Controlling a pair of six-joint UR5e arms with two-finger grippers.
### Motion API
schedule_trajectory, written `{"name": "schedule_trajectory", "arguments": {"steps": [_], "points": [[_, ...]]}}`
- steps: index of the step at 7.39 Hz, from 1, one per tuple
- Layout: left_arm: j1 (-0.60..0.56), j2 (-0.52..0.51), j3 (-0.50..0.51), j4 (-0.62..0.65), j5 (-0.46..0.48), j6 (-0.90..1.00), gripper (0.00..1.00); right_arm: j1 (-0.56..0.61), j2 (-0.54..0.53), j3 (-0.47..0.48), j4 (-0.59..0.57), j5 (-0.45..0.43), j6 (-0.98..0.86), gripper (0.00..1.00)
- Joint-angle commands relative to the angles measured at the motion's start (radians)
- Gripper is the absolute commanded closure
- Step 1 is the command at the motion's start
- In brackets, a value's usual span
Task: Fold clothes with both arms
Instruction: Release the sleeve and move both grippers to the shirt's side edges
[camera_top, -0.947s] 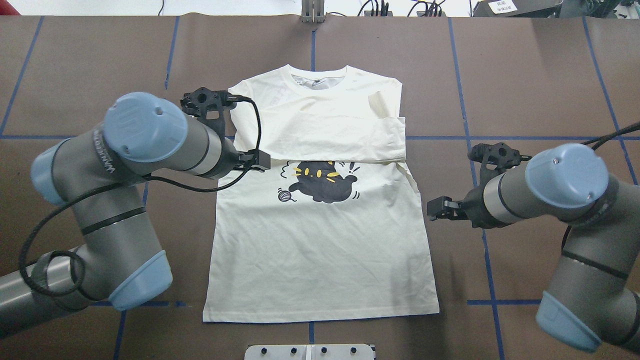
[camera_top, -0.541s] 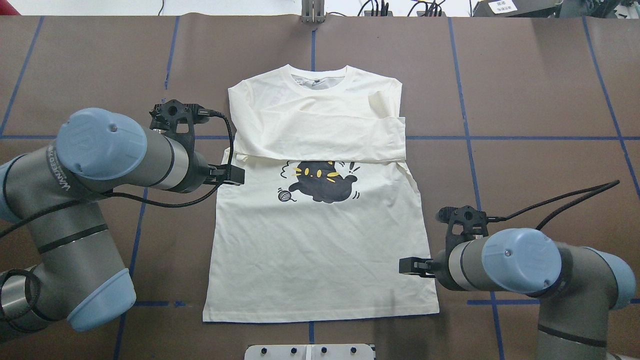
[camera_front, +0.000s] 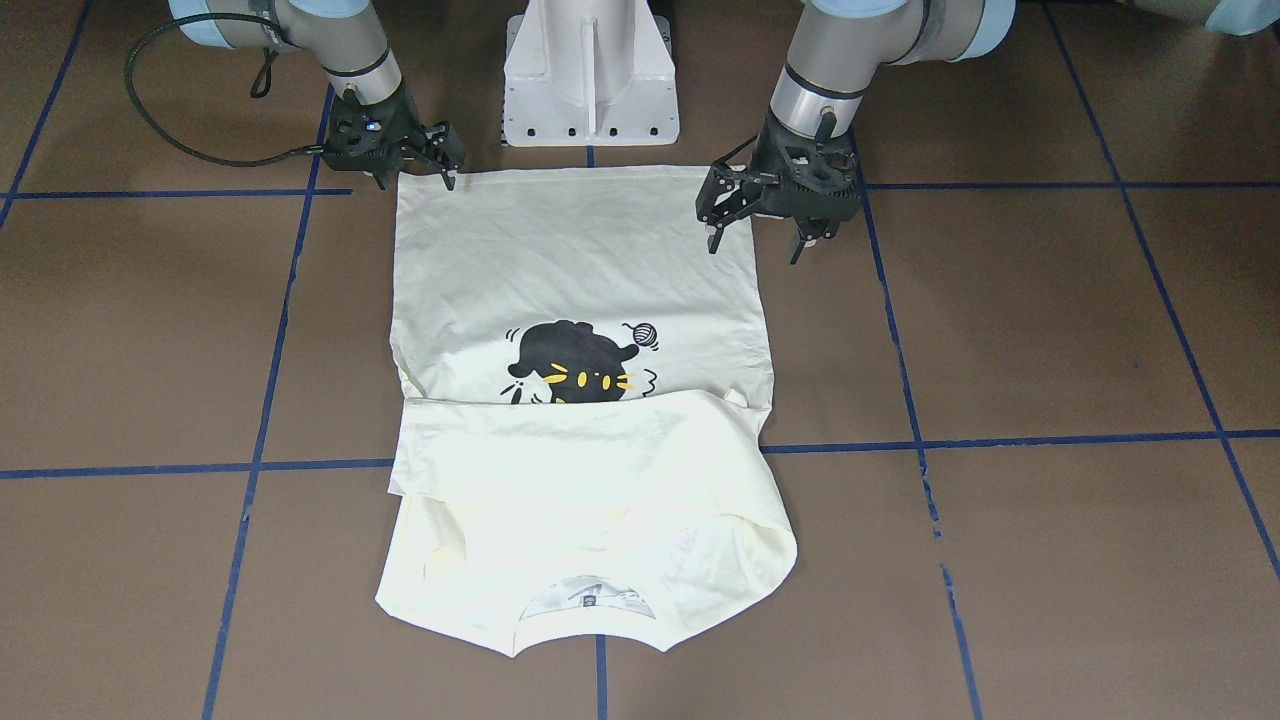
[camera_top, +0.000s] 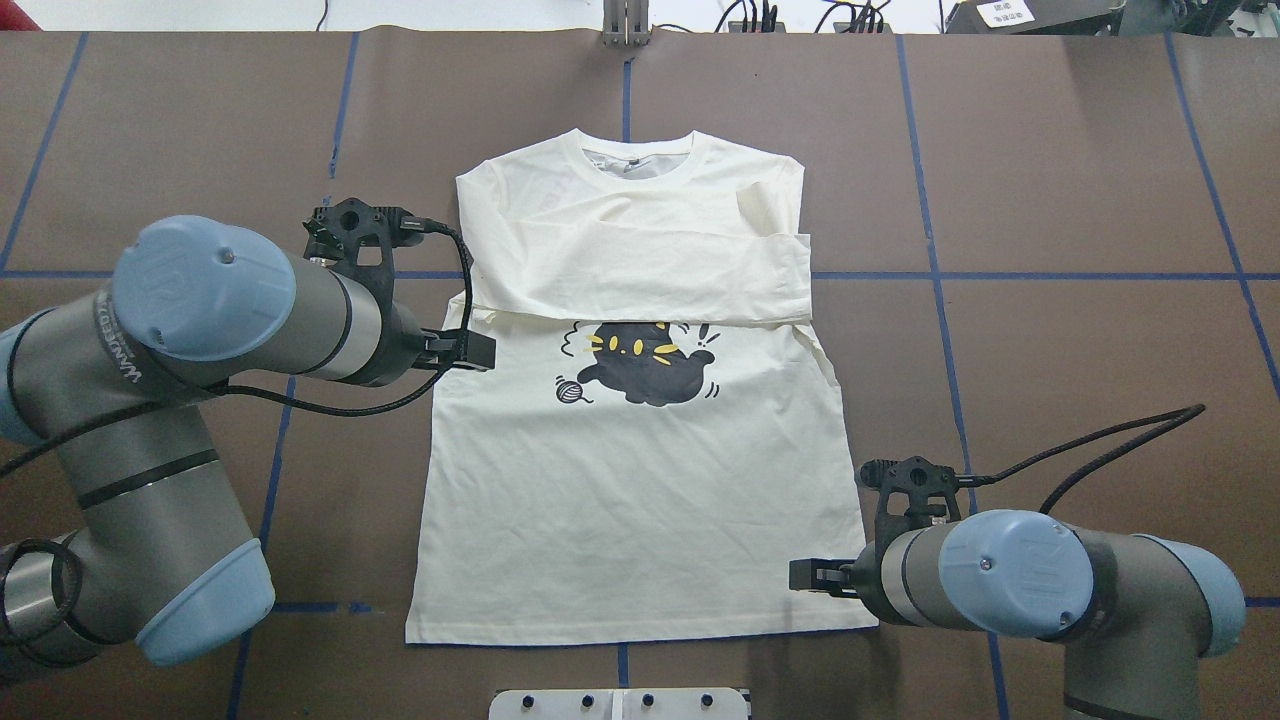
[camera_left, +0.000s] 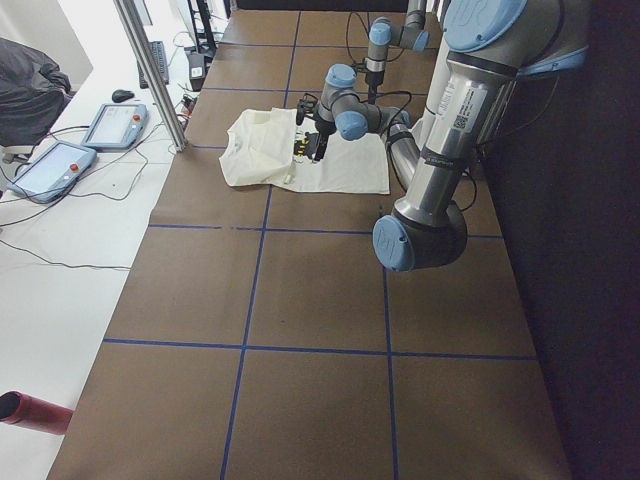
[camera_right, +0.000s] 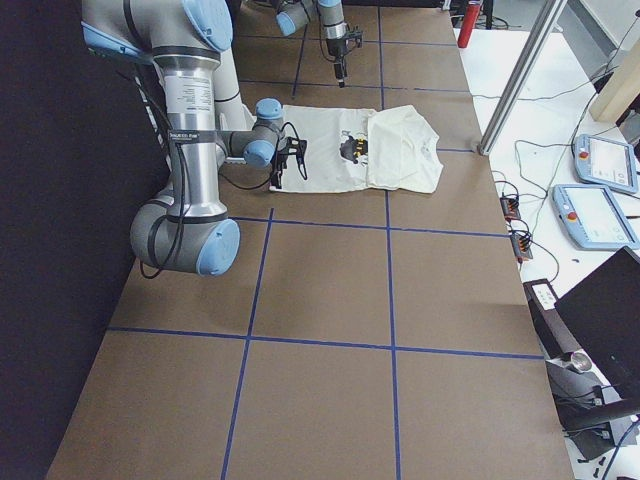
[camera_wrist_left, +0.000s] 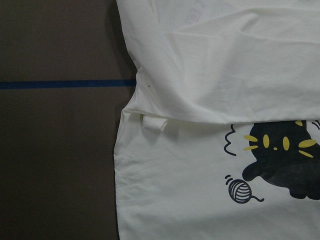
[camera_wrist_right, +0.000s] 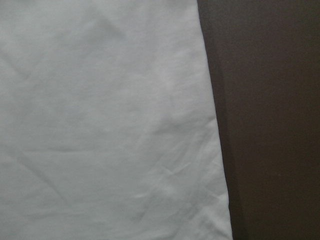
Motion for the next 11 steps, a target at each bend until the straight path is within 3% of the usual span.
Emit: {"name": "schedule_trajectory", "arguments": {"steps": [1, 5, 6, 7, 8, 9, 10, 11], "points": [[0.003, -0.004, 0.004, -0.010, 0.001, -0.002, 0.00, -0.005, 0.000, -0.035, 0.004, 0.004, 0.001, 0.00], [0.003, -0.018, 0.002, -0.010, 0.001, -0.005, 0.00, -0.003, -0.022, -0.040, 0.004, 0.029, 0.004, 0.01], [0.003, -0.018, 0.002, -0.010, 0.001, -0.005, 0.00, -0.003, -0.023, -0.042, 0.004, 0.035, 0.010, 0.21], [0.003, -0.022, 0.002, -0.010, 0.001, -0.005, 0.00, -0.003, -0.023, -0.042, 0.004, 0.044, 0.036, 0.50], [0.003, -0.024, 0.004, -0.010, 0.001, -0.005, 0.00, -0.003, -0.028, -0.037, 0.007, 0.064, 0.036, 0.73], [0.003, -0.024, 0.004, -0.010, 0.001, -0.005, 0.00, -0.006, -0.029, -0.036, 0.007, 0.067, 0.036, 0.90], [0.003, -0.024, 0.004, -0.010, 0.001, -0.005, 0.00, -0.008, -0.029, -0.035, 0.007, 0.067, 0.036, 1.00], [0.003, -0.024, 0.004, -0.010, 0.001, -0.005, 0.00, -0.006, -0.028, -0.031, 0.009, 0.067, 0.036, 1.00]]}}
